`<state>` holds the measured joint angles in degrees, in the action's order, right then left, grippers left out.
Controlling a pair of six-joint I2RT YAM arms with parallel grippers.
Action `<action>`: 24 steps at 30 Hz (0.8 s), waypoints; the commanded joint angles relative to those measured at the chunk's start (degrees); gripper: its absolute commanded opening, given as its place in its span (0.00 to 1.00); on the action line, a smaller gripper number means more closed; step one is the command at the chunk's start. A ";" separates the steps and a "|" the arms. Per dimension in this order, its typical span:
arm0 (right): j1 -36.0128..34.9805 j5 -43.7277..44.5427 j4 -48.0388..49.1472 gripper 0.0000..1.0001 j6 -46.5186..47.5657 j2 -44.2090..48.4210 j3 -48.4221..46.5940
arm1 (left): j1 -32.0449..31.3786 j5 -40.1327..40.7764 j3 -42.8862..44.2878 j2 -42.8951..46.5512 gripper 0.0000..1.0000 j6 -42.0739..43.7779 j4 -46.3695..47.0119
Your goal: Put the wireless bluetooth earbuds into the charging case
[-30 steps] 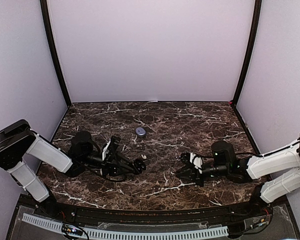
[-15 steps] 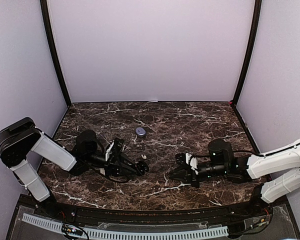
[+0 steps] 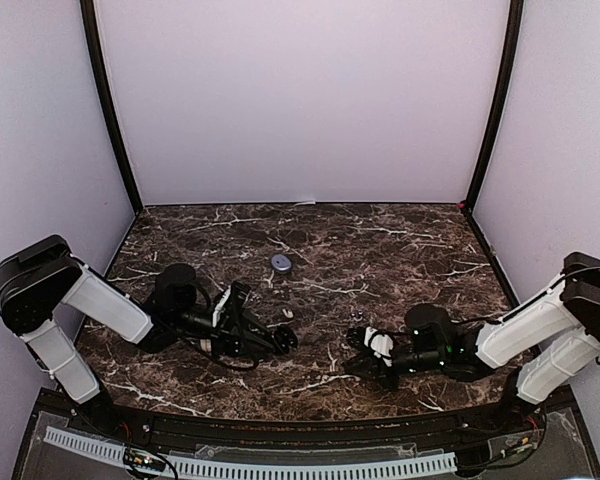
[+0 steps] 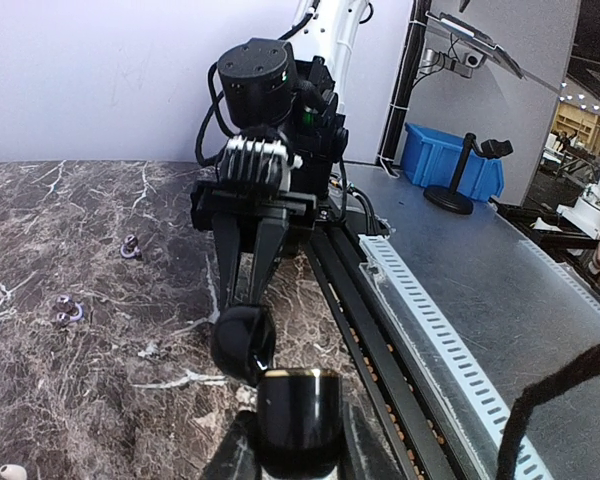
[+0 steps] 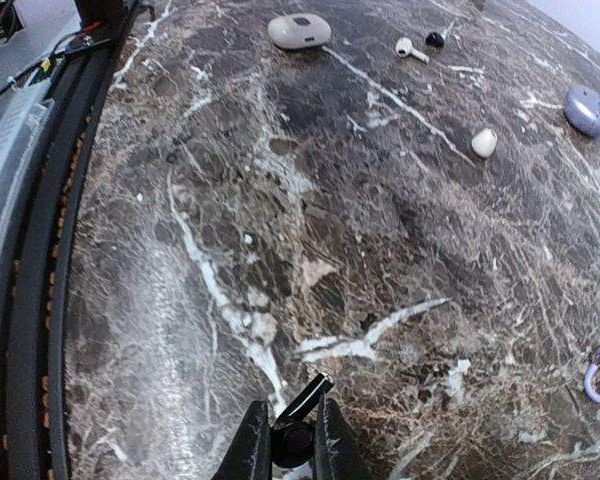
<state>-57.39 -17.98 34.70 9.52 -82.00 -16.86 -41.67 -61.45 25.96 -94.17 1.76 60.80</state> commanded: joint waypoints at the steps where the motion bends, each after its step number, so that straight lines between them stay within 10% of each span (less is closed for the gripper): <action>1: -0.45 3.58 9.96 0.00 -0.39 -5.10 0.59 | -0.25 0.09 -1.14 1.73 0.23 0.14 1.82; 24: 0.95 3.62 15.58 0.08 1.91 -14.07 0.34 | -0.25 0.92 -3.46 3.40 0.23 -0.27 3.01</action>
<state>-56.84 -14.59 48.23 10.68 -95.55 -16.53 -41.69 -60.34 23.09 -92.75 1.69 62.00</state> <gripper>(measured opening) 0.115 0.272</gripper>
